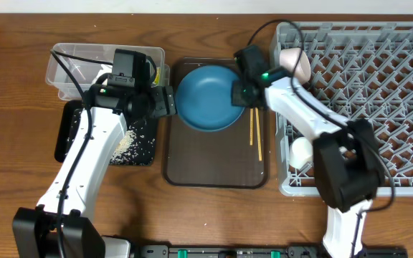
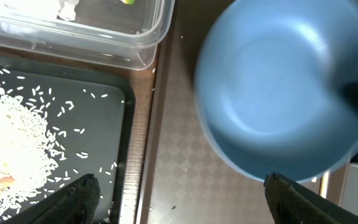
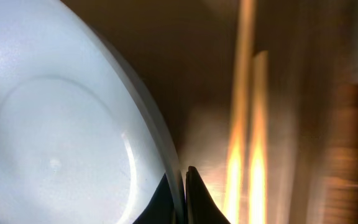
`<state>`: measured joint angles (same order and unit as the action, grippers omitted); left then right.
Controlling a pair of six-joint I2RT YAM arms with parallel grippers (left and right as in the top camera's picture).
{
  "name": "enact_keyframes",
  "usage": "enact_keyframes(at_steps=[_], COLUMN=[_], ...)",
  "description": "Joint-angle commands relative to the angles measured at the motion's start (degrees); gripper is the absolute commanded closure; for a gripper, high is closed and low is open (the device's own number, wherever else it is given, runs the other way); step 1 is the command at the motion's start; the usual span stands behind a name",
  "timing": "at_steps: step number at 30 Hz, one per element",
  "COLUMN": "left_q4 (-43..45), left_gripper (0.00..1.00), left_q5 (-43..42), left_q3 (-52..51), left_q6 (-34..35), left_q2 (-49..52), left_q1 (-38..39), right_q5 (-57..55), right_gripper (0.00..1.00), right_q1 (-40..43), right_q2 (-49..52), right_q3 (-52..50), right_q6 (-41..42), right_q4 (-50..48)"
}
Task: Sort waste into correct bins and load items into the dishwasher rack
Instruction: 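Lift the blue plate and carry it into the rack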
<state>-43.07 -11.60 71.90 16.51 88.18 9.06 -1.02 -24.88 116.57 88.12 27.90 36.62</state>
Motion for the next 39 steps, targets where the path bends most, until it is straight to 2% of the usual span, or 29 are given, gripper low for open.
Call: enact_keyframes(at_steps=[1,6,12,16,20,26,28,39], left_q4=[0.00,0.00,0.00,0.00,0.00,0.00,0.00,0.00], left_gripper=[0.12,0.12,0.12,0.12,0.12,0.12,0.12,0.12], left_q5=[0.74,0.74,0.74,0.74,0.74,0.74,0.74,0.74], left_q3=[-0.15,-0.15,-0.15,-0.15,-0.15,-0.15,-0.15,-0.15], left_q6=[-0.33,-0.33,-0.33,-0.33,-0.33,-0.33,-0.33,-0.33], left_q2=[-0.96,-0.96,-0.96,-0.96,-0.96,-0.96,-0.96,-0.96], left_q1=[-0.15,-0.15,-0.15,-0.15,-0.15,-0.15,-0.15,-0.15], right_q5=[-7.34,-23.74,-56.06,-68.74,-70.12,-70.10,-70.10,-68.83], right_gripper=[0.99,0.99,0.99,0.99,0.99,0.99,0.99,0.99], right_q1=[1.79,2.10,3.50,7.21,11.61,15.45,16.63,25.18], right_q2=[-9.40,-18.78,-25.99,-26.45,-25.00,-23.04,-22.18,-11.58], right_q3=[0.31,0.31,0.28,0.28,0.26,0.26,0.26,0.26], right_q6=[-4.00,-8.85,-13.53,-28.15,-36.57,-37.83,-41.18,-70.25], right_q4=[-0.66,-0.92,-0.83,-1.22,-1.07,-3.76,-6.12,-30.56])
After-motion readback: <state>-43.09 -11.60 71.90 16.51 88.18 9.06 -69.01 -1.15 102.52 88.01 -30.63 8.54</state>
